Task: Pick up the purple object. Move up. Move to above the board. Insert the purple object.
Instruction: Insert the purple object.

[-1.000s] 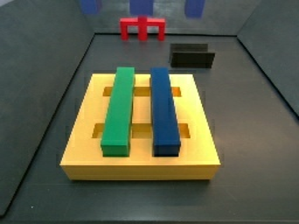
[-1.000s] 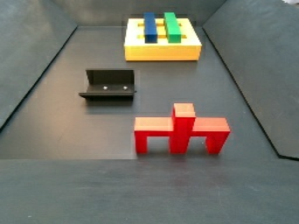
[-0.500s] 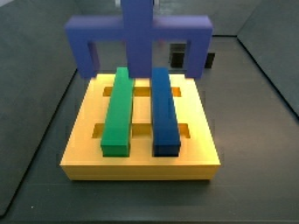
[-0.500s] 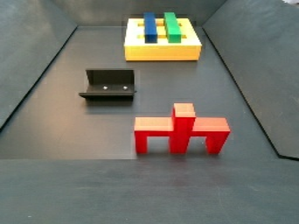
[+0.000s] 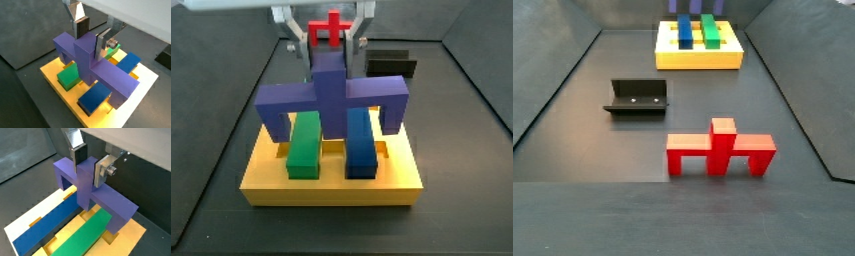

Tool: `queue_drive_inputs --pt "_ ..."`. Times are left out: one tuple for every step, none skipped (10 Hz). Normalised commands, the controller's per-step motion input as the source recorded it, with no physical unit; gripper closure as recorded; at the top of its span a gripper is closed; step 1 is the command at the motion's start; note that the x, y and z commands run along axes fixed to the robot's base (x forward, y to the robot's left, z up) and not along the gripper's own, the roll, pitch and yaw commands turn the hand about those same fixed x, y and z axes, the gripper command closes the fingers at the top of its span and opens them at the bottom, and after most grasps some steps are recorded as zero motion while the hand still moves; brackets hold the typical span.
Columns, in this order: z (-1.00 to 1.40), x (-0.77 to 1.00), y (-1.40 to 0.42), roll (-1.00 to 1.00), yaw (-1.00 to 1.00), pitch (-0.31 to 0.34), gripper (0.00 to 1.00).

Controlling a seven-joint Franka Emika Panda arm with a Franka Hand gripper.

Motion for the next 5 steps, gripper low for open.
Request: queue_drive_inputs --pt "-0.15 0.00 0.00 0.00 0.00 -0.034 1.00" --pt "-0.07 0.00 0.00 -0.07 0.00 -0.003 1.00" --pt "-0.17 0.00 0.00 -0.13 0.00 -0.009 1.00" --pt "-0.17 0.00 0.00 -0.11 -0.01 -0.001 1.00" --pt "-0.16 0.00 0.03 -0.08 -0.04 -0.007 1.00"
